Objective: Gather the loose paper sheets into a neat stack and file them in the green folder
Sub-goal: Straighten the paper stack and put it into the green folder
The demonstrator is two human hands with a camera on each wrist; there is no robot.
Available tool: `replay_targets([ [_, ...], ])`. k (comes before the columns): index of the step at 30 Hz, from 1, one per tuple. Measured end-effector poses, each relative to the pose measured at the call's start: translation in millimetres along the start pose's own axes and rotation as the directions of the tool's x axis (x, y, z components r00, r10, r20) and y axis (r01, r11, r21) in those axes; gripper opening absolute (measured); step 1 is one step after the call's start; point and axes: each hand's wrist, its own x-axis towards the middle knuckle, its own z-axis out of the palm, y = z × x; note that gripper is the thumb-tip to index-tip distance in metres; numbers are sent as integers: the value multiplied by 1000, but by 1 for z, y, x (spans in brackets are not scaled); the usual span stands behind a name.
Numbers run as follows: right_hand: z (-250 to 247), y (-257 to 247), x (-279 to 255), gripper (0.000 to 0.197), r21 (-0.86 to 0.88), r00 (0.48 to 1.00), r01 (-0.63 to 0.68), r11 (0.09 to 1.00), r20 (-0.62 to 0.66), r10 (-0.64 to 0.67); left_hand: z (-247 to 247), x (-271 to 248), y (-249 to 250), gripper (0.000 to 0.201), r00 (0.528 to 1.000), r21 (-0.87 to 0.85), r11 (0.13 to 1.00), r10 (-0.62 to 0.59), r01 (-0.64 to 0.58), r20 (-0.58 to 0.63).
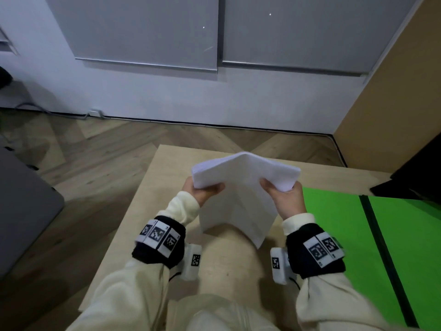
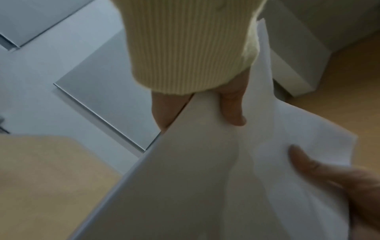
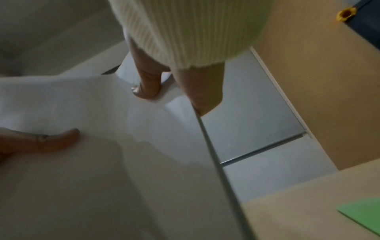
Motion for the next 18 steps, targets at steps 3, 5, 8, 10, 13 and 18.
replay_targets([
  [3, -8, -6, 4, 25, 0, 999, 33, 999, 2, -33, -1, 1, 8, 49, 998, -15, 998, 58, -57, 4],
  [5, -10, -3, 4, 25, -7, 1000, 20, 1000, 9, -20, -1, 2, 2, 51, 999, 2, 1000, 30, -30, 22],
  [8, -8, 20, -3, 24, -66, 995, -102, 993, -21, 101, 7, 2, -29, 48, 991, 103, 986, -127, 129, -31],
  [10, -7, 34, -6, 20, -66, 981, -194, 979, -45, 191, 15, -1, -45, 44, 975, 135, 966, -212, 219, -64],
  [13, -10, 44, -3, 47, -58, 964, -261, 963, -74, 257, 23, -2, -52, 30, 964, 93, 962, -248, 257, -95],
  [18, -28, 23, 15, 17, -117, 981, -188, 975, 20, 192, 17, 1, -38, 41, 957, 36, 956, -290, 291, -22],
])
